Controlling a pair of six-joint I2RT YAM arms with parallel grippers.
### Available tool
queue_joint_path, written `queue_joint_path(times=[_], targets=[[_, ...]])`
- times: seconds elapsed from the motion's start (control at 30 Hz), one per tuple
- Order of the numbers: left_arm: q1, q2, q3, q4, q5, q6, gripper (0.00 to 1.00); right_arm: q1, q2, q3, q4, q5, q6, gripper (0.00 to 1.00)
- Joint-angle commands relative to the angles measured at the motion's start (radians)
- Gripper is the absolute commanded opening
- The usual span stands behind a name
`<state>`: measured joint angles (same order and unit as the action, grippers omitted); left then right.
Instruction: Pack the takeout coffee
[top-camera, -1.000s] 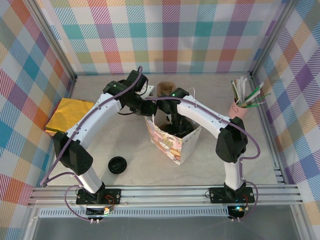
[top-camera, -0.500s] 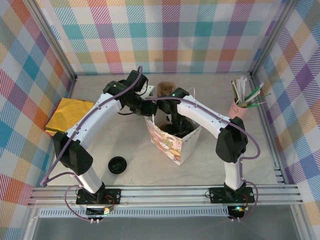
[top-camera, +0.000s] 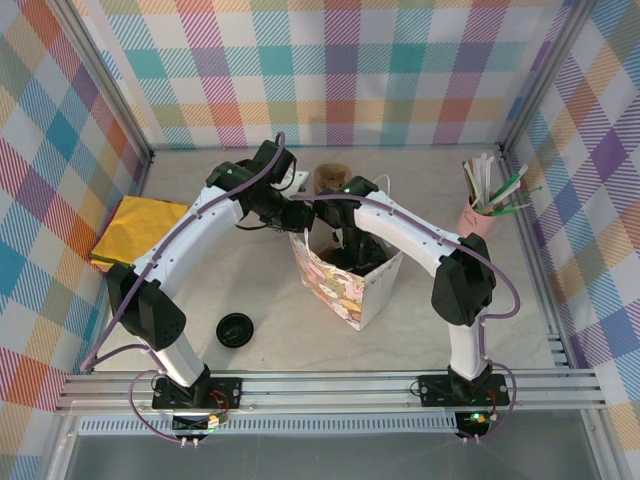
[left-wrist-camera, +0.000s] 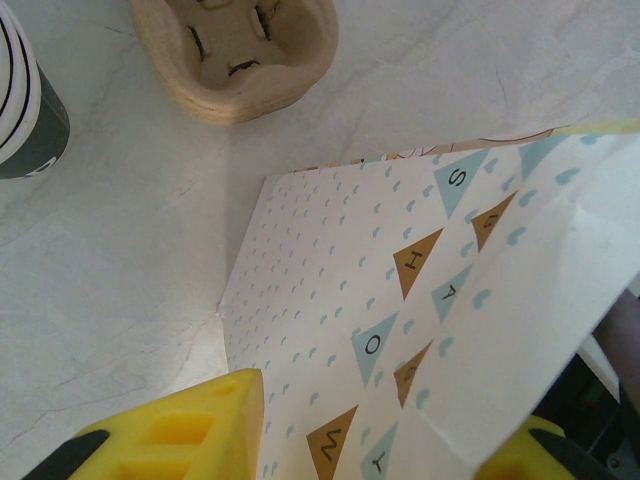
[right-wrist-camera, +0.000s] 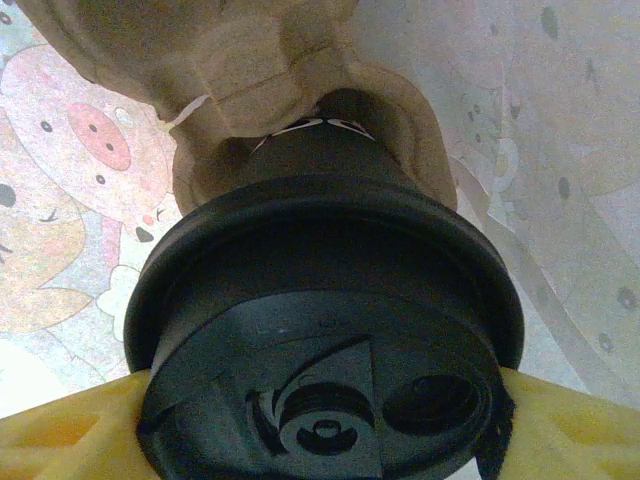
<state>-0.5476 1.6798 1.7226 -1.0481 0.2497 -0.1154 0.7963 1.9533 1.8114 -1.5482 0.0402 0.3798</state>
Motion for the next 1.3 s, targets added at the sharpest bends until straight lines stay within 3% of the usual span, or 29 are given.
queue_joint_path(times=[0.0,1.27], targets=[[-0.009,-0.028,-0.005,-0.020,0.019,0.000,0.33,-0.003,0.001,-0.032,0.006,-0.033,0.005,0.71],[-0.009,-0.023,-0.008,-0.021,0.019,0.002,0.33,-0.005,0.004,-0.055,0.025,-0.039,0.008,0.71]])
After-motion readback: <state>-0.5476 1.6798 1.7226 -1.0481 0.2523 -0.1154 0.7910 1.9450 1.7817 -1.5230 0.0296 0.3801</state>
